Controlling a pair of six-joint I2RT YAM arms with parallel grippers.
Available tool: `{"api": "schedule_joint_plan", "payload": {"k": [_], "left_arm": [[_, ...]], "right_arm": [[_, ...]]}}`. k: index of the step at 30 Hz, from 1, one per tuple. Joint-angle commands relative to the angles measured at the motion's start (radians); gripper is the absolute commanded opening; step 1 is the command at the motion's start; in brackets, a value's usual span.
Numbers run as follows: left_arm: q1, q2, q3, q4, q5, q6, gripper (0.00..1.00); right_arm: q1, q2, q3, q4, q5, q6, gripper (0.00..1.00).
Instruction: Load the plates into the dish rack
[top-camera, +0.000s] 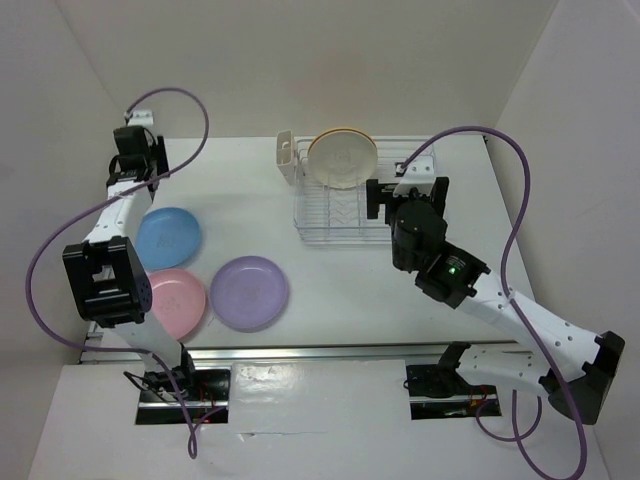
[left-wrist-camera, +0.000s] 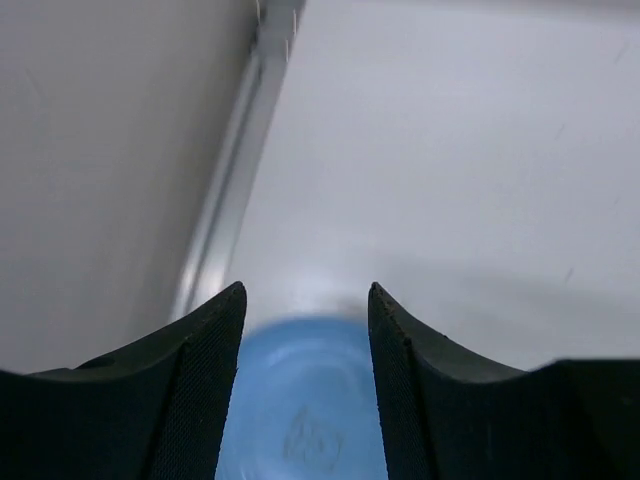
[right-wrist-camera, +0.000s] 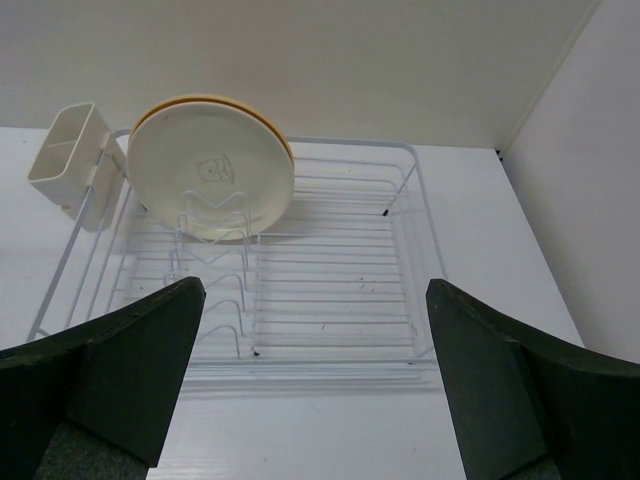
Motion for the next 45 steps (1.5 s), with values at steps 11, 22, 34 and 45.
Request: {"api": "schedule_joint_plan", "payload": {"k": [11, 22, 34, 45], "left_arm": [[0.208, -0.066, -0.187, -0.252, 0.195, -0.062, 0.59], [0.265, 0.068, -0.075, -0.305, 0.253, -0.058, 0.58], [0.304, 0.166, -0.047, -0.325, 0.175, -0.105, 0.58], [0.334, 0.220, -0.047, -0.334, 0.133, -0.124, 0.58]], "right_arm": [[-0.002, -0.045, -0.009, -0.032, -0.004, 0.063, 1.00], [-0.002, -0.080, -0.009, -0.117, 0.031, 0.139, 1.00], [-0.002, -0.071, -0.009, -0.154, 0.054, 0.168, 1.00], [-0.002, -0.062, -0.018, -0.163, 0.063, 0.178, 1.00]]}}
